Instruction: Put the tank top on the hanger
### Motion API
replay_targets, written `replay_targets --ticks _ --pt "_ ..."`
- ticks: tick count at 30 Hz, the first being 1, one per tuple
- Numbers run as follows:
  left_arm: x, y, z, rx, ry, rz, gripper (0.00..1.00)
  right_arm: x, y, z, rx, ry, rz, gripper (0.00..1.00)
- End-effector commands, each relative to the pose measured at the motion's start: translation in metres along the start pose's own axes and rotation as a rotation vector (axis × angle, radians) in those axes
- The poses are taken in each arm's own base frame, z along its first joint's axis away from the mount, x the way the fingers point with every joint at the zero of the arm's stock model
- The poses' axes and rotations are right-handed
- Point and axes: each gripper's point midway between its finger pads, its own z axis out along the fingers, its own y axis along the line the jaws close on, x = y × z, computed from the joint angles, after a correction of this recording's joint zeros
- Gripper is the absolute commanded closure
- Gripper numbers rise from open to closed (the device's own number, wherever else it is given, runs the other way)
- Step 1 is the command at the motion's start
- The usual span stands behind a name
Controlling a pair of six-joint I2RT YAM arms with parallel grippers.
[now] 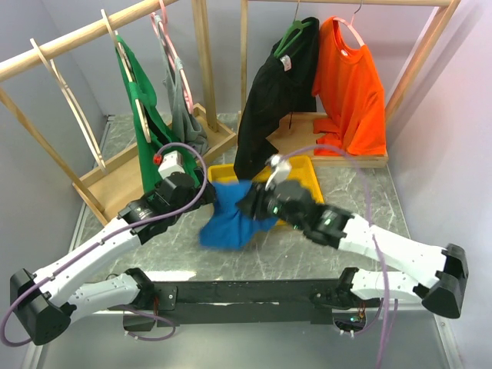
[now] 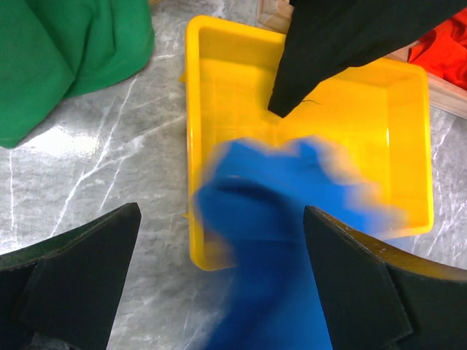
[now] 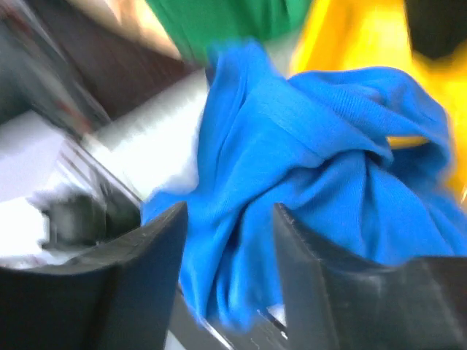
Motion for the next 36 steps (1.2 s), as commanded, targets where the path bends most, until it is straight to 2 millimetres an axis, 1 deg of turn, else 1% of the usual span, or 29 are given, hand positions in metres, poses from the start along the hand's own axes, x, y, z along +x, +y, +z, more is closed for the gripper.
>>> replay_targets --ticks 1,2,3,4,5,6,7,8,9,13,15,16,17,18,19,20,21,23,24,25,26,27,28,29,30,33,34,35,36 --pt "-0.013 -0.004 -0.005 0.012 -0.026 0.004 0.0 0.047 -0.011 0.011 0.009 0.071 0.011 0.35" --pt "-0.011 -0.003 -0.003 0.008 -0.018 0.01 0.01 0.052 -0.03 0.012 0.082 0.068 0.006 0.3" --pt "-0.005 -0.003 0.002 0.004 0.005 0.029 0.01 0.052 -0.04 0.012 0.121 0.058 0.002 0.21" --pt "-0.002 -0.004 0.004 0.005 0.015 0.036 0.01 0.051 -0.048 0.011 0.149 0.051 0.001 0.18" --pt "-0.001 -0.006 0.006 0.008 0.022 0.042 0.01 0.048 -0.062 0.012 0.186 0.04 0.009 0.16" --pt "0.006 -0.004 0.011 -0.001 0.044 0.062 0.01 0.046 -0.067 0.012 0.186 0.039 0.023 0.14" --pt "0.009 -0.005 0.013 0.002 0.06 0.069 0.01 0.045 -0.072 0.013 0.187 0.044 0.038 0.14" --pt "0.012 -0.003 0.015 -0.01 0.07 0.077 0.01 0.037 -0.086 0.018 0.203 0.033 0.068 0.15" --pt "0.017 0.002 0.018 -0.04 0.085 0.081 0.0 0.039 -0.085 0.02 0.178 0.053 0.076 0.15" --pt "0.025 0.022 0.02 -0.12 0.08 0.038 0.02 0.026 -0.088 0.033 0.178 0.048 0.034 0.16" --pt "0.033 0.03 0.02 -0.125 0.082 -0.01 0.06 0.021 -0.085 0.045 0.18 0.06 0.008 0.16" --pt "0.033 0.029 0.022 -0.111 0.077 -0.036 0.08 0.021 -0.084 0.05 0.178 0.074 0.006 0.16" --pt "0.037 0.028 0.022 -0.097 0.092 -0.057 0.11 0.019 -0.081 0.059 0.175 0.086 -0.005 0.17" --pt "0.041 0.036 0.025 -0.107 0.096 -0.089 0.12 0.019 -0.081 0.064 0.177 0.093 -0.006 0.17" --pt "0.04 0.036 0.028 -0.094 0.089 -0.116 0.14 0.019 -0.082 0.069 0.179 0.099 -0.009 0.18" --pt "0.041 0.038 0.031 -0.092 0.091 -0.136 0.17 0.018 -0.085 0.077 0.198 0.105 -0.016 0.18" --pt "0.046 0.045 0.034 -0.089 0.109 -0.168 0.18 0.017 -0.089 0.08 0.212 0.104 -0.017 0.18" --pt "0.046 0.045 0.039 -0.056 0.113 -0.215 0.23 0.014 -0.102 0.089 0.241 0.106 -0.004 0.18" --pt "0.051 0.053 0.041 -0.056 0.131 -0.251 0.23 0.013 -0.105 0.092 0.242 0.109 0.005 0.18" --pt "0.052 0.054 0.042 -0.045 0.136 -0.268 0.24 0.012 -0.108 0.095 0.243 0.11 0.013 0.18" --pt "0.048 0.05 0.044 -0.011 0.123 -0.291 0.24 0.012 -0.117 0.101 0.256 0.119 0.025 0.18" --pt "0.056 0.056 0.046 -0.007 0.155 -0.325 0.24 0.016 -0.117 0.104 0.247 0.141 0.029 0.19" --pt "0.056 0.055 0.048 0.007 0.158 -0.344 0.24 0.016 -0.116 0.108 0.243 0.151 0.029 0.19" --pt "0.055 0.053 0.049 0.031 0.156 -0.362 0.24 0.023 -0.12 0.111 0.252 0.178 0.032 0.19" --pt "0.058 0.059 0.052 0.022 0.16 -0.395 0.23 0.029 -0.119 0.113 0.241 0.201 0.034 0.19" --pt "0.065 0.06 0.056 0.058 0.169 -0.467 0.23 0.043 -0.124 0.12 0.235 0.234 0.051 0.2" --pt "0.068 0.059 0.056 0.073 0.182 -0.485 0.23 0.05 -0.125 0.121 0.232 0.251 0.055 0.2" --pt "0.075 0.064 0.059 0.071 0.19 -0.503 0.24 0.054 -0.128 0.124 0.235 0.261 0.061 0.21" --pt "0.067 0.057 0.061 0.123 0.165 -0.542 0.25 0.057 -0.128 0.124 0.233 0.269 0.064 0.21"
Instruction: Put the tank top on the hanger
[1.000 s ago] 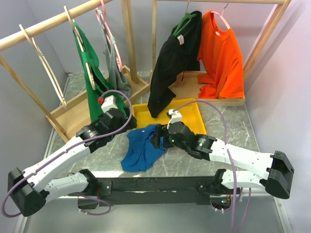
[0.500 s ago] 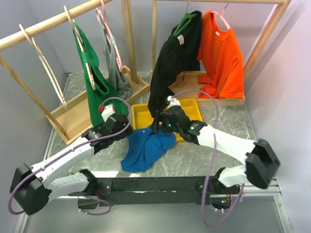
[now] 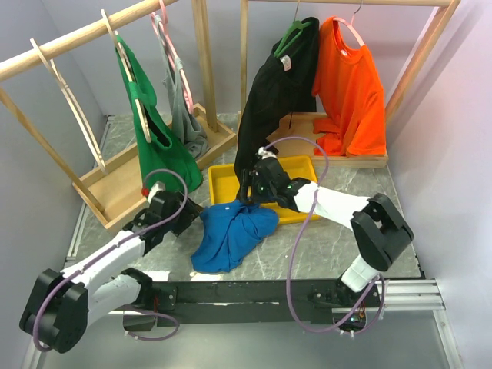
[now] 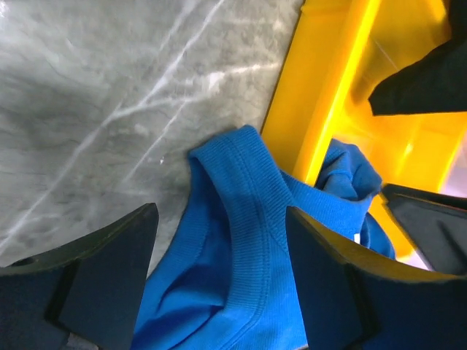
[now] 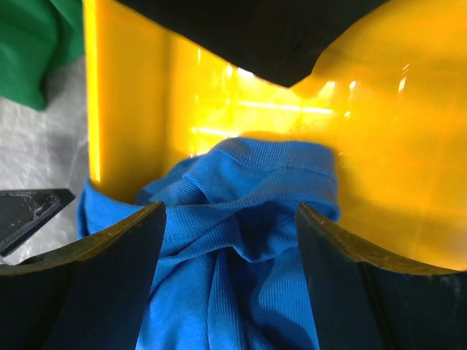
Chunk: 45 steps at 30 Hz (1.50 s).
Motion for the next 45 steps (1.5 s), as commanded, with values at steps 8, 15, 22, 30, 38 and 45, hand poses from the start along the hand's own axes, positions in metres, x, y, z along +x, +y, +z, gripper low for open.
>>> replay_targets --ticks 8,15,22,30,38,45 --pt "0.007 -0.038 0.013 0.276 0.053 -0.198 0.39 0.001 0.014 0.018 -0.062 0.021 -0.002 0.3" --pt "-0.017 -0.056 0.0 0.302 -0.047 -0.112 0.85 -0.019 0.017 0.004 -0.051 -0.033 0.005 0.92" --pt "-0.058 -0.093 -0.049 0.352 -0.199 0.073 0.99 -0.067 0.024 -0.054 -0.02 -0.199 -0.012 1.0" --pt "-0.093 -0.176 -0.109 0.515 -0.272 0.27 0.99 -0.139 0.035 -0.14 0.031 -0.441 -0.03 1.0" --pt "-0.134 -0.285 -0.202 0.763 -0.361 0.389 0.99 -0.228 0.06 -0.253 0.072 -0.683 -0.051 1.0" --pt "-0.103 -0.28 -0.22 0.854 -0.249 0.434 0.99 -0.219 0.053 -0.295 0.05 -0.722 -0.037 1.0"
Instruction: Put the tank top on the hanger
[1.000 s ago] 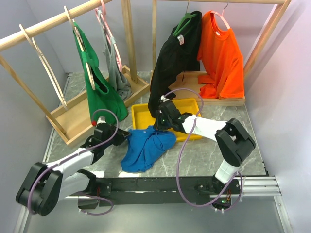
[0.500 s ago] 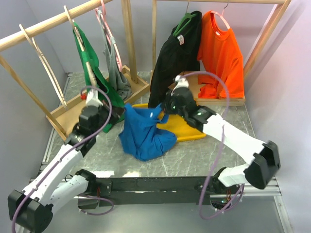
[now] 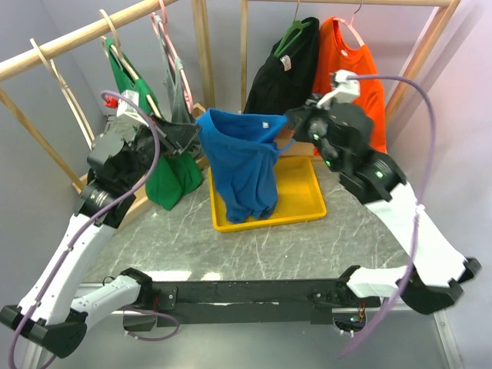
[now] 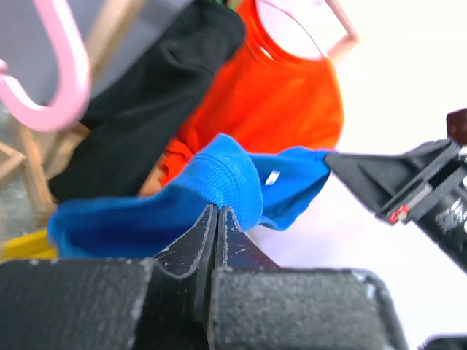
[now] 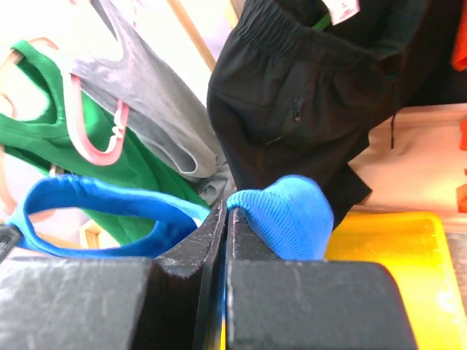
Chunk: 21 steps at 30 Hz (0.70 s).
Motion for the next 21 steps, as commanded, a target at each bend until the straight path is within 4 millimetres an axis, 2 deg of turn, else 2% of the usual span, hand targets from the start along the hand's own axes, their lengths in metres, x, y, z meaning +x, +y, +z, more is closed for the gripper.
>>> replay_targets --ticks 1,2,3,4,5,6,7,8,9,10,12,13,14,15,16,18,21 --pt "0.037 0.0 -0.014 0.061 0.133 0.013 0.99 0.01 -0.015 -0.026 0.005 0.038 -0.016 1.0" --pt "0.041 -0.001 -0.021 0.067 0.143 0.019 0.99 0.022 -0.016 -0.027 -0.007 0.069 -0.014 1.0" --pt "0.048 0.003 -0.026 0.062 0.16 0.023 0.99 0.054 -0.021 -0.025 -0.005 0.141 -0.012 1.0" --pt "0.066 0.016 -0.03 0.039 0.205 0.014 0.99 0.068 -0.018 -0.031 -0.042 0.169 0.001 1.0" --pt "0.073 0.016 -0.039 0.057 0.227 0.019 0.99 0.085 -0.019 -0.032 -0.053 0.198 0.011 1.0" --pt "0.083 0.019 -0.044 0.059 0.252 0.012 0.99 0.128 -0.026 -0.032 -0.045 0.281 0.02 1.0" --pt "0.105 0.036 -0.05 0.029 0.301 -0.005 0.99 0.14 -0.025 -0.033 -0.062 0.297 0.042 1.0" --pt "0.111 0.036 -0.059 0.039 0.31 -0.012 0.99 0.161 -0.023 -0.034 -0.081 0.343 0.051 1.0" --pt "0.122 0.045 -0.063 0.023 0.327 -0.019 0.99 0.195 -0.032 -0.035 -0.061 0.412 0.056 1.0" --pt "0.144 0.065 -0.069 -0.017 0.369 -0.037 0.99 0.215 -0.028 -0.032 -0.072 0.449 0.051 1.0" --pt "0.162 0.081 -0.076 -0.059 0.392 -0.068 0.99 0.252 -0.035 -0.032 -0.064 0.532 0.05 0.91" --pt "0.178 0.094 -0.08 -0.083 0.426 -0.085 0.99 0.266 -0.035 -0.027 -0.063 0.555 0.048 0.76" --pt "0.183 0.096 -0.079 -0.079 0.432 -0.101 0.99 0.275 -0.035 -0.026 -0.068 0.577 0.045 0.66" --pt "0.188 0.102 -0.08 -0.095 0.438 -0.108 0.99 0.285 -0.04 -0.024 -0.052 0.597 0.033 0.52" --pt "0.195 0.108 -0.081 -0.114 0.452 -0.112 0.99 0.286 -0.042 -0.024 -0.048 0.599 0.029 0.46" --pt "0.198 0.122 -0.081 -0.183 0.45 -0.106 0.99 0.285 -0.048 -0.026 -0.029 0.578 0.024 0.37" --pt "0.196 0.137 -0.082 -0.268 0.433 -0.088 0.99 0.283 -0.062 -0.028 0.006 0.536 0.023 0.35"
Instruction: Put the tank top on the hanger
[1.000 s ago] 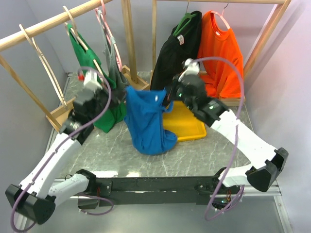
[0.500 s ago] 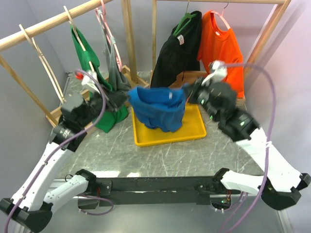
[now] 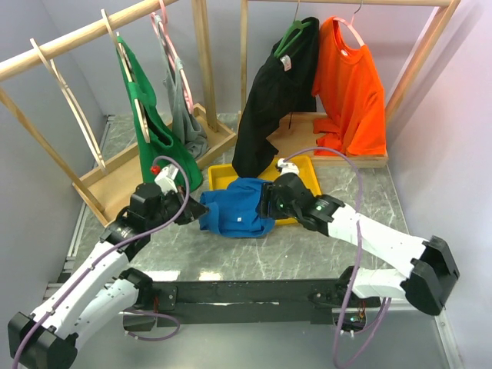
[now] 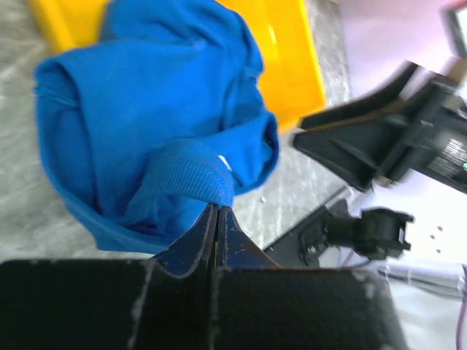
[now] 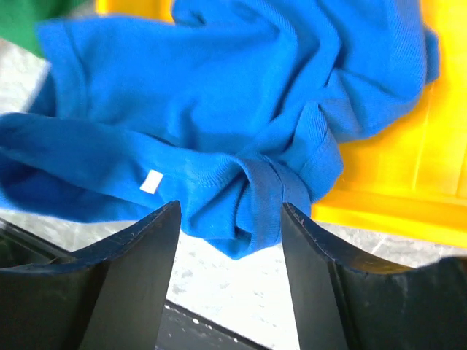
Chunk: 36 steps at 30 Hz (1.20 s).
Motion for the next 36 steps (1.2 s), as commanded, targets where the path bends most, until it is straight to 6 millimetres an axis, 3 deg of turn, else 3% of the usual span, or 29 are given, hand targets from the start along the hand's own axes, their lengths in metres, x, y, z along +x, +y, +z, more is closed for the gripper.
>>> replay_targets --ticks 1,8,15,20,21,22,24,25,28,29,31,32,33,34,35,36 --pt "-0.023 0.003 -0.002 -0.057 -0.098 0.008 0.99 -0.033 0.009 -0.016 -0.06 -0.163 0.051 0.35" --pt "-0.027 0.006 -0.004 -0.084 -0.123 -0.007 0.99 0.015 -0.009 0.005 -0.084 -0.085 0.092 0.41" --pt "-0.03 0.002 -0.006 -0.078 -0.125 -0.002 0.99 0.019 -0.014 0.022 -0.044 -0.087 0.1 0.43" --pt "-0.033 -0.004 -0.01 -0.064 -0.133 0.012 0.99 0.008 -0.012 0.019 -0.042 -0.123 0.123 0.61" --pt "-0.036 -0.009 -0.011 -0.05 -0.136 0.016 0.99 0.007 -0.018 0.018 -0.005 -0.127 0.121 0.75" --pt "-0.038 -0.012 -0.012 -0.04 -0.138 0.026 0.99 0.002 -0.022 0.015 0.024 -0.14 0.126 0.82" --pt "-0.045 -0.022 -0.016 -0.02 -0.153 0.042 0.99 -0.02 -0.028 0.002 0.08 -0.209 0.124 0.97" --pt "-0.051 -0.027 -0.018 -0.014 -0.167 0.06 0.99 -0.02 -0.036 -0.005 0.125 -0.205 0.11 1.0" --pt "-0.074 -0.052 -0.029 0.036 -0.222 0.123 0.99 -0.055 -0.042 -0.036 0.191 -0.315 0.094 1.0" --pt "-0.081 -0.061 -0.032 0.055 -0.24 0.139 0.99 -0.079 -0.035 -0.056 0.174 -0.381 0.087 1.0" --pt "-0.11 -0.093 -0.044 0.114 -0.313 0.187 0.99 -0.107 -0.033 -0.081 0.198 -0.459 0.074 1.0" --pt "-0.12 -0.105 -0.049 0.135 -0.34 0.205 0.99 -0.138 -0.021 -0.107 0.175 -0.535 0.065 1.0" --pt "-0.143 -0.134 -0.067 0.19 -0.405 0.237 0.99 -0.152 -0.017 -0.121 0.179 -0.57 0.057 1.0" --pt "-0.156 -0.147 -0.069 0.207 -0.437 0.259 0.99 -0.168 -0.013 -0.135 0.183 -0.611 0.048 1.0" --pt "-0.17 -0.159 -0.075 0.223 -0.477 0.272 0.99 -0.198 -0.005 -0.162 0.19 -0.687 0.042 1.0" --pt "-0.189 -0.185 -0.096 0.269 -0.543 0.302 0.99 -0.212 -0.002 -0.176 0.195 -0.719 0.037 1.0"
